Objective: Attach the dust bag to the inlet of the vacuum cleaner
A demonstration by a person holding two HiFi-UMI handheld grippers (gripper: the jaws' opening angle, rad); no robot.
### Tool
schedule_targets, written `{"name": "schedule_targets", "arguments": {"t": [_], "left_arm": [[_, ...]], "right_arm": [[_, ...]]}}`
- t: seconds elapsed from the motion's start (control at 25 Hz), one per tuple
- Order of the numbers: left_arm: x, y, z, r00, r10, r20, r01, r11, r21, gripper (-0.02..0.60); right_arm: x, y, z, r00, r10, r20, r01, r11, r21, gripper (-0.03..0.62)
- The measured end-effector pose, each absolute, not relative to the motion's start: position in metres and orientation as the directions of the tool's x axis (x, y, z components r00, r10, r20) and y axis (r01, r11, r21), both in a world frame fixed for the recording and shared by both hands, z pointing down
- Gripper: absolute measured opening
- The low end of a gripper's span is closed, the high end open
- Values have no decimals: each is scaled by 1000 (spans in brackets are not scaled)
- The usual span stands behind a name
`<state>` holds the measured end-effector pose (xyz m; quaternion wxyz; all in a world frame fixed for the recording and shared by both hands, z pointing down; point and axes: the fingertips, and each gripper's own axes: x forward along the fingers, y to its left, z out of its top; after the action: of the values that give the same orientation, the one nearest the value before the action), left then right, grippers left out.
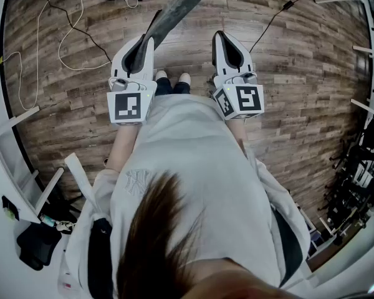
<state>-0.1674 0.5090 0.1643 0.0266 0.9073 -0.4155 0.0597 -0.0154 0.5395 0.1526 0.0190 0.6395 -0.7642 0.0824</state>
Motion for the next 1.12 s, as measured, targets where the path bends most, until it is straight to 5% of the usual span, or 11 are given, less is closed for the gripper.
{"name": "schedule_targets", "arguments": {"t": [1.12], "left_arm": [[-115,529,163,606,-783,137,-788,-615,-28,40]], "right_arm": [[36,558,151,-320,-944,84,-943,309,-123,3]]}}
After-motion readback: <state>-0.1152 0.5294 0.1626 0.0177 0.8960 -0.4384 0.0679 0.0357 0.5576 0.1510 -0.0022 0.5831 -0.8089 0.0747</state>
